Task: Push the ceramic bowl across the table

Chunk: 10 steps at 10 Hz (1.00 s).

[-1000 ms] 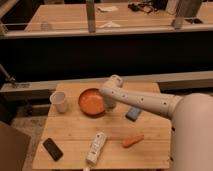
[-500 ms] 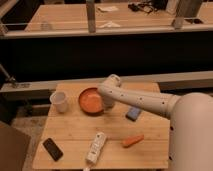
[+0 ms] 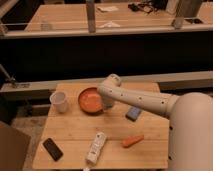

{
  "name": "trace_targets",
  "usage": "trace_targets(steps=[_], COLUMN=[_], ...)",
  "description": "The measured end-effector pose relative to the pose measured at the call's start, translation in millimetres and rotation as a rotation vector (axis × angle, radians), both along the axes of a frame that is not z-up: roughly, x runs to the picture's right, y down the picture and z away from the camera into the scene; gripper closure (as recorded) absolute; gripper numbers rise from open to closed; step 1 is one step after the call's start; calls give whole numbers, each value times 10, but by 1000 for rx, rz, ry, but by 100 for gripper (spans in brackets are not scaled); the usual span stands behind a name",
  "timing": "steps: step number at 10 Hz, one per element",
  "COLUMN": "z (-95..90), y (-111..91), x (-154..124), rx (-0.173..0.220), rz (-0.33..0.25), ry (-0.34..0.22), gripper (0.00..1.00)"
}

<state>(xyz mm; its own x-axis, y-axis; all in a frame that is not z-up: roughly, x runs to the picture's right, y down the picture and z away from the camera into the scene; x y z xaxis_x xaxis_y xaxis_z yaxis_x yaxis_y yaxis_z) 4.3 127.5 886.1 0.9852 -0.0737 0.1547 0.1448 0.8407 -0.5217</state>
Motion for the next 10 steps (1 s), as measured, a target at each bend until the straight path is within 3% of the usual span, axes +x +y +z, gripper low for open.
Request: trace_targets(steps=[10], z=[29], y=[-45], x=[-45], rx=[11], rz=[14], ry=[-20], gripper=[93])
